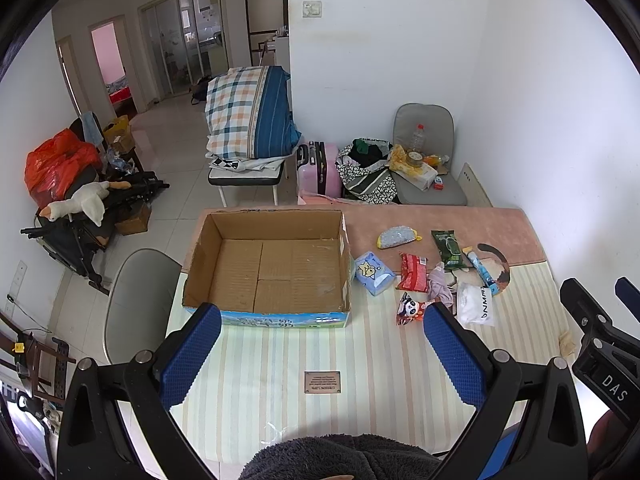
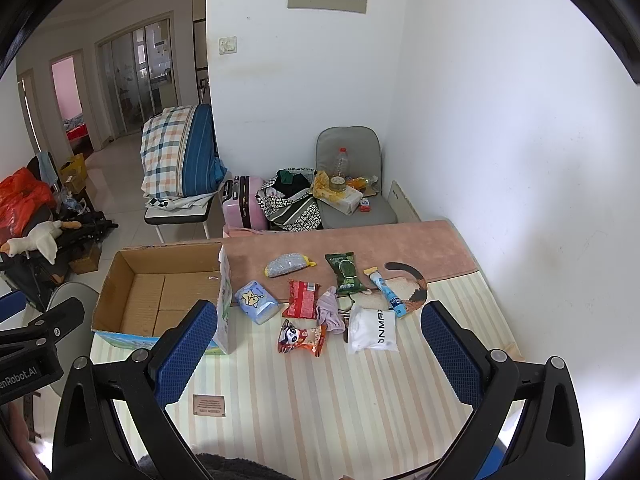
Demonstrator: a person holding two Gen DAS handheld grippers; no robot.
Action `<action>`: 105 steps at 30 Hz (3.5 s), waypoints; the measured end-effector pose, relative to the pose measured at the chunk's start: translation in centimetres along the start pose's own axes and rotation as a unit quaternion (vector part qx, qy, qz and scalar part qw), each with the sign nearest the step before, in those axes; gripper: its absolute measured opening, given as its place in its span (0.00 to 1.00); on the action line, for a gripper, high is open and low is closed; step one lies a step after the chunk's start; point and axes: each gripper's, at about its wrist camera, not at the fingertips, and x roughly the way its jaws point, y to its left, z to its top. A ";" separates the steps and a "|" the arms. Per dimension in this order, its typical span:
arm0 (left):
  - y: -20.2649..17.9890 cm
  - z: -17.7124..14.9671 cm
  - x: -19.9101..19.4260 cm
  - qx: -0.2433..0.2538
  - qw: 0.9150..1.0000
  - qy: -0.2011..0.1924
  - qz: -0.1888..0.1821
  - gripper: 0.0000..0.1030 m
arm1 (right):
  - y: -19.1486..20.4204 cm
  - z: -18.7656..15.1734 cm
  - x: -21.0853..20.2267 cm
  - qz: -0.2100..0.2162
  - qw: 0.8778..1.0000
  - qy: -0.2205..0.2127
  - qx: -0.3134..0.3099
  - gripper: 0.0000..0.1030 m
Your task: Organize soft objects
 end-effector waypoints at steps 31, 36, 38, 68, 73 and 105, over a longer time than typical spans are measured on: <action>-13.8 4.3 31.5 0.077 0.961 0.264 -0.033 1.00 | -13.8 -1.9 33.0 -0.006 0.964 0.256 0.076 1.00; -16.5 3.4 37.4 0.094 0.948 0.305 -0.015 1.00 | -15.4 -4.2 42.4 0.018 0.934 0.350 0.066 1.00; -17.3 3.1 39.6 0.101 0.943 0.316 -0.010 1.00 | -16.4 -4.9 44.9 0.027 0.924 0.369 0.096 1.00; -24.1 0.8 52.9 0.171 0.900 0.401 0.011 0.41 | -12.8 -14.4 54.5 0.048 0.882 0.450 0.135 0.88; -24.0 1.1 50.2 0.165 0.913 0.373 0.004 0.40 | -12.4 -13.8 52.3 0.036 0.894 0.424 0.140 0.76; 15.2 11.1 44.6 -0.013 0.940 0.339 -0.040 0.40 | 29.0 2.0 44.4 0.211 0.908 0.363 0.010 0.75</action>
